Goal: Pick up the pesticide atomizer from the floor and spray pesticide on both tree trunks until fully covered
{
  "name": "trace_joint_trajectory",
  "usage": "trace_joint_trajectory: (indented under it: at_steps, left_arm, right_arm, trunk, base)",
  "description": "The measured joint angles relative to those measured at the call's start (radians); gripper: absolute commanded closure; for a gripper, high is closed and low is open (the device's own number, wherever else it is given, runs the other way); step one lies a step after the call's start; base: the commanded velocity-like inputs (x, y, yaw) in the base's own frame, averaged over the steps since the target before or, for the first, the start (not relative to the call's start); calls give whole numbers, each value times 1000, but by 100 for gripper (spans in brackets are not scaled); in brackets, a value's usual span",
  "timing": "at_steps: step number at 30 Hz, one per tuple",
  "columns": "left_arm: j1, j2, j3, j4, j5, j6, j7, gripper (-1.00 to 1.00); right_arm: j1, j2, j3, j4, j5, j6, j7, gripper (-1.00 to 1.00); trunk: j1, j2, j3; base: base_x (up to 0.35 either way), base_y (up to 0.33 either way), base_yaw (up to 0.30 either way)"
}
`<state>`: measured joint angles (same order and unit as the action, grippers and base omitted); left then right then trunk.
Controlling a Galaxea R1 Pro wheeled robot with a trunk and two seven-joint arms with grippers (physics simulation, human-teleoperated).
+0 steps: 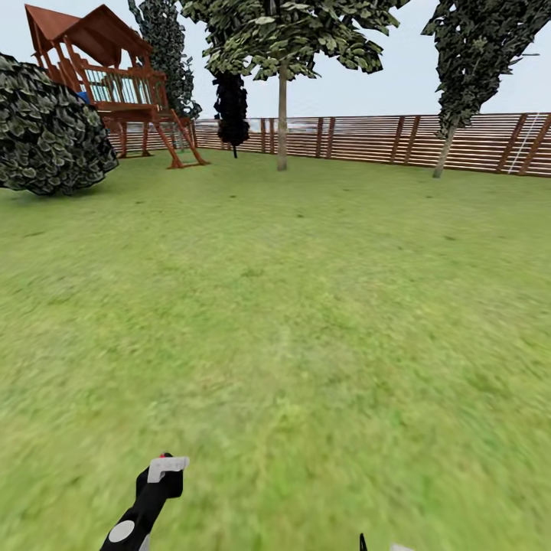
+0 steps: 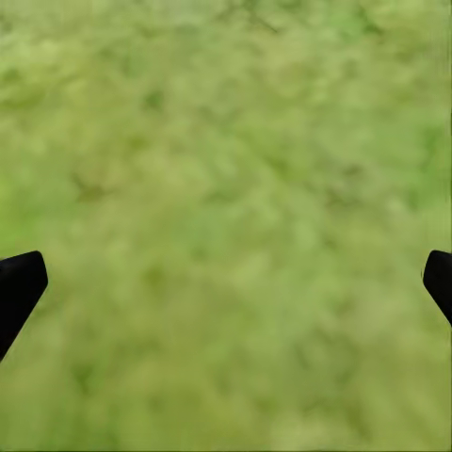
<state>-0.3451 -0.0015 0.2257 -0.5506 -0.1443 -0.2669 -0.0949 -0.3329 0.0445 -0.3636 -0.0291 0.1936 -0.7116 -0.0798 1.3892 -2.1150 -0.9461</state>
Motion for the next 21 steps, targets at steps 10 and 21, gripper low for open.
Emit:
trace_joint_trajectory:
  at_steps: [10,21]
  left_arm:
    - [0,0,0,2,0,0,0,100]
    - [0,0,-2,2,0,0,0,100]
  right_arm:
    - [0,0,0,0,0,0,0,-100]
    - [0,0,0,0,0,0,0,-100]
  trunk:
    - [0,0,0]
    - [0,0,0]
  base:
    - [341,0,0]
    - [341,0,0]
